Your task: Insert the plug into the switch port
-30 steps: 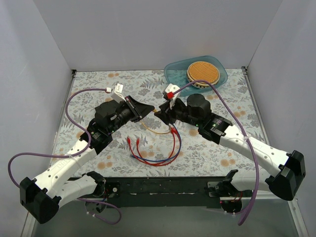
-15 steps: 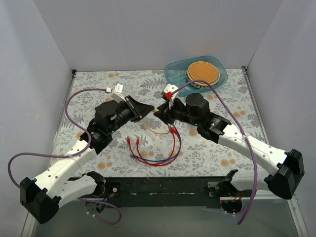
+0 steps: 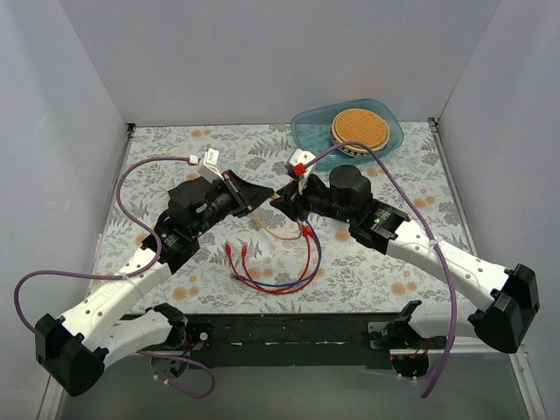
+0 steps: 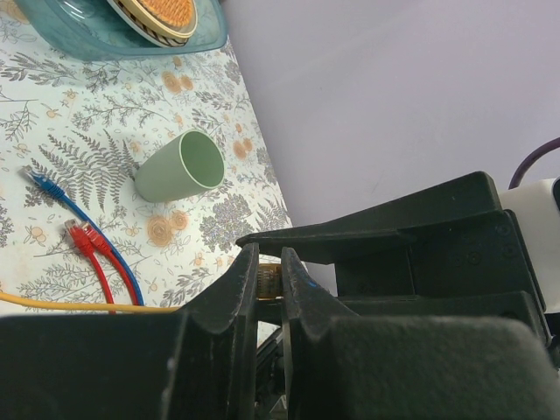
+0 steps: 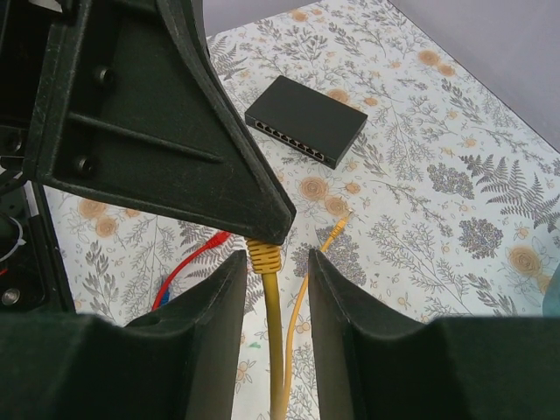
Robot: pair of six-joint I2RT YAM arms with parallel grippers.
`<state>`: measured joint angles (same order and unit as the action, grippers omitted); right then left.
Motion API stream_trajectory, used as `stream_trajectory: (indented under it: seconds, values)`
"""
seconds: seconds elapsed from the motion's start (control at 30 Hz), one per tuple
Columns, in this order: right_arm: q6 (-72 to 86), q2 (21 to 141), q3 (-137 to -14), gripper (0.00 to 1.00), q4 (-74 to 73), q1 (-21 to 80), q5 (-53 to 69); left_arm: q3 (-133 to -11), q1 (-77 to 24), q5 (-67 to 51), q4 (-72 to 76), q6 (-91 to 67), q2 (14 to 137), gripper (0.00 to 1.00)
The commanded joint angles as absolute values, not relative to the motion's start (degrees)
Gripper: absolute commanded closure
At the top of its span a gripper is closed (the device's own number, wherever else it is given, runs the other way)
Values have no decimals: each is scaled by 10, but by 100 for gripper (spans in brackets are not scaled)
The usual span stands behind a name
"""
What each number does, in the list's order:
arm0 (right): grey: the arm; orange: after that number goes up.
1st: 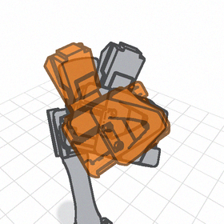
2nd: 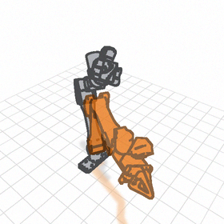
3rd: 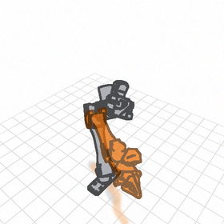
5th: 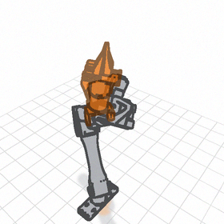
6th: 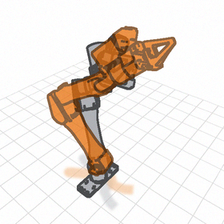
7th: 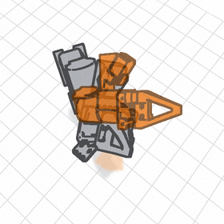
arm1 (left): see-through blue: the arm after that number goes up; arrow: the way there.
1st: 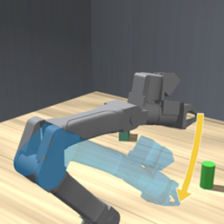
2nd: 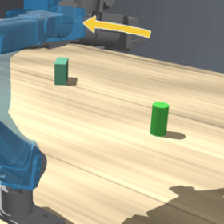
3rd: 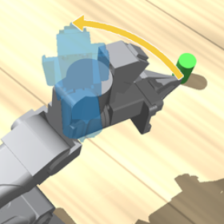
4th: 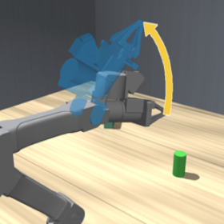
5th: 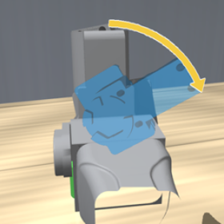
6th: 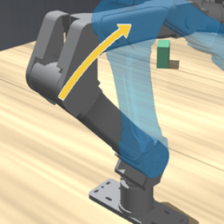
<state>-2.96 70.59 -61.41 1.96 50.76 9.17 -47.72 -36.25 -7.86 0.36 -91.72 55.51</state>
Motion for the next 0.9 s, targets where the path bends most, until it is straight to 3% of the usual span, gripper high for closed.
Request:
stream_trajectory:
  seconds: [0.0,0.27,0.33,0.47,0.5,0.7,0.87]
  values:
    - [-29,693,-643,59,51,511,95,-482,-366,-77,3,-916,546,100]
    - [-28,683,-642,56,49,511,87,-480,-366,-76,4,-915,548,100]
    - [-29,684,-642,61,49,511,86,-481,-366,-76,4,-916,548,100]
    - [-28,691,-646,95,45,511,84,-481,-366,-77,4,-914,547,100]
    - [-28,693,-649,98,43,511,84,-482,-366,-77,4,-915,546,100]
    - [-33,700,-651,99,40,511,83,-481,-366,-76,-11,-909,548,100]
    - [-34,705,-650,99,40,511,76,-486,-366,-47,-39,-895,549,27]
